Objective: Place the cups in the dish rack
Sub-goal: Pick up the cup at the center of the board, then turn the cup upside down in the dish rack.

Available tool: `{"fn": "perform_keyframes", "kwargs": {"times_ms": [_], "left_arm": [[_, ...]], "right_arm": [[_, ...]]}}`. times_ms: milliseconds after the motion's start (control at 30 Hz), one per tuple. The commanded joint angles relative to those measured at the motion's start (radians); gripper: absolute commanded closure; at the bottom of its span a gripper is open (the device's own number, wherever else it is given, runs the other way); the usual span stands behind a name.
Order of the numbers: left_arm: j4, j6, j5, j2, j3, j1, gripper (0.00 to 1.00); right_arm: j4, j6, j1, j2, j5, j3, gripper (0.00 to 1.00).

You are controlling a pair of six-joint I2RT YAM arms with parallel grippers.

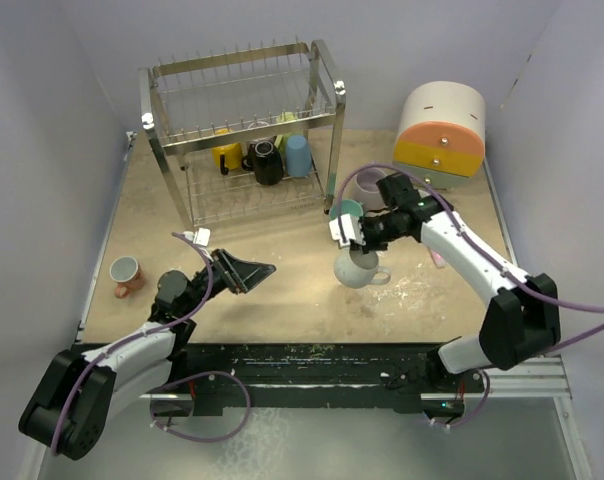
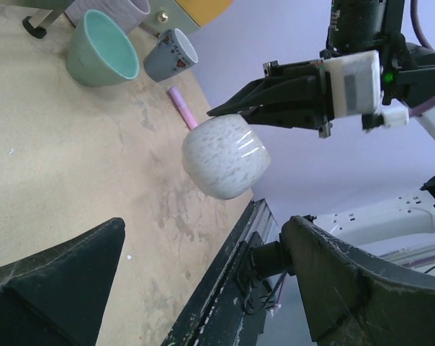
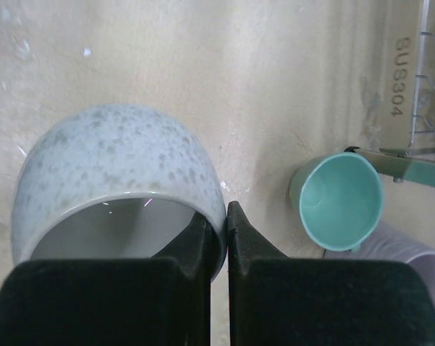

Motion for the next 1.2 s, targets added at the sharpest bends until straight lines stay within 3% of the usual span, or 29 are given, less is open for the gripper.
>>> {"fn": "perform_keyframes", "kwargs": {"times_ms": [0,333,700,867,967,1067,1167], "left_arm": [[0.192,-0.037,0.040,0.027,0.012,-0.006,0.03],[0.340,-0.048,-0.001,0.046,0.071,-0.071,0.04],[0.420,-0.028,-0.130,0.068,0.131,-0.203,0.04],[0.448,-0.033,-0.180,0.084,0.141,-0.259,0.04],[0.457,-0.031,-0.219,0.103,0.153,-0.303,0.04],[0.464,-0.045,-0.261,0.142,0.178,-0.347,0.04],[0.471,-0.082,-0.305,0.194,0.206,-0.386,0.05]], "right_arm": [[-0.003,0.167,-0.090,-0.094,-0.312,0.033,1.00],[0.194,0.515,-0.196,-0.205,-0.589,0.018,1.00],[0.486,1.007,-0.218,-0.169,-0.580,0.116,1.00],[0.816,1.347,-0.234,-0.202,-0.617,0.005,1.00],[1.156,1.635,-0.254,-0.209,-0.635,-0.142,1.00],[1.552,1.931,-0.288,-0.212,-0.557,-0.303,1.00],[1.671,2.031,-0.320,-0.224,-0.460,-0.388,1.00]]}}
